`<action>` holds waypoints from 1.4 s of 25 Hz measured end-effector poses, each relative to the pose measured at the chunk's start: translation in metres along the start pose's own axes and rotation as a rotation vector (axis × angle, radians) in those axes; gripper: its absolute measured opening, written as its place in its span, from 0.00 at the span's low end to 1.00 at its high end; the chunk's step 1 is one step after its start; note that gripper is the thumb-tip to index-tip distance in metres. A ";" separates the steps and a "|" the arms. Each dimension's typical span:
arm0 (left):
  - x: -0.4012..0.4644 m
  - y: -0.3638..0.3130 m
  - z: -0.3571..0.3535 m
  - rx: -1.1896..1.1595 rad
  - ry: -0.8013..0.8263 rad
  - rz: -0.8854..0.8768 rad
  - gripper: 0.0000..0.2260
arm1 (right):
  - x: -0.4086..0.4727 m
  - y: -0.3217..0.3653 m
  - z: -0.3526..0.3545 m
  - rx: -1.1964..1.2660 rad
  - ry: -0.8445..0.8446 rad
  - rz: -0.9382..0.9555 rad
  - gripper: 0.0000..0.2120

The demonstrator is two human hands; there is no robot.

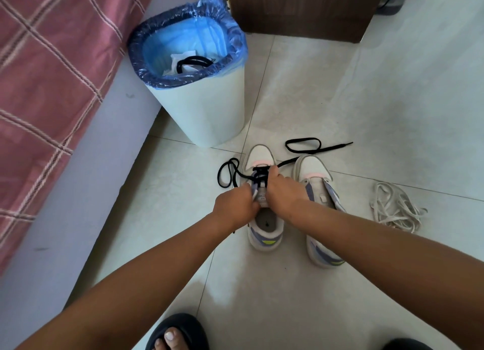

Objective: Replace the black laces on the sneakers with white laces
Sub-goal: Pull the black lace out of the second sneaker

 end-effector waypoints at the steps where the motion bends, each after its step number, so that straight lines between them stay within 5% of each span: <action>1: 0.001 0.002 0.005 0.004 -0.012 -0.002 0.13 | 0.002 -0.006 0.000 0.035 0.004 0.009 0.16; 6: 0.000 0.023 0.041 -0.128 -0.099 -0.004 0.18 | 0.000 -0.025 0.019 0.344 -0.043 0.056 0.14; 17: -0.027 0.063 0.033 -0.659 0.047 0.016 0.15 | -0.024 -0.018 0.036 0.390 -0.027 0.282 0.11; 21: -0.028 0.041 0.020 -0.291 0.031 -0.130 0.19 | -0.029 -0.021 0.026 0.178 0.004 0.320 0.15; 26: -0.029 0.027 0.025 0.038 -0.386 -0.442 0.19 | -0.038 -0.026 0.027 0.079 -0.100 0.354 0.17; 31: -0.032 0.025 0.021 0.297 -0.552 -0.430 0.22 | -0.037 -0.026 0.031 -0.045 -0.285 0.431 0.16; 35: -0.028 0.014 0.012 0.443 -0.504 -0.320 0.32 | -0.034 -0.020 0.017 -0.267 -0.365 0.501 0.16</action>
Point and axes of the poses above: each hand's wrist, its own x-axis towards the middle knuckle, its own z-axis out of the back of the hand, y = z × x, the point moved 4 cm from there along x, towards the middle knuckle, and after that the axes turned 7 degrees about -y, right-handed, at the moved point
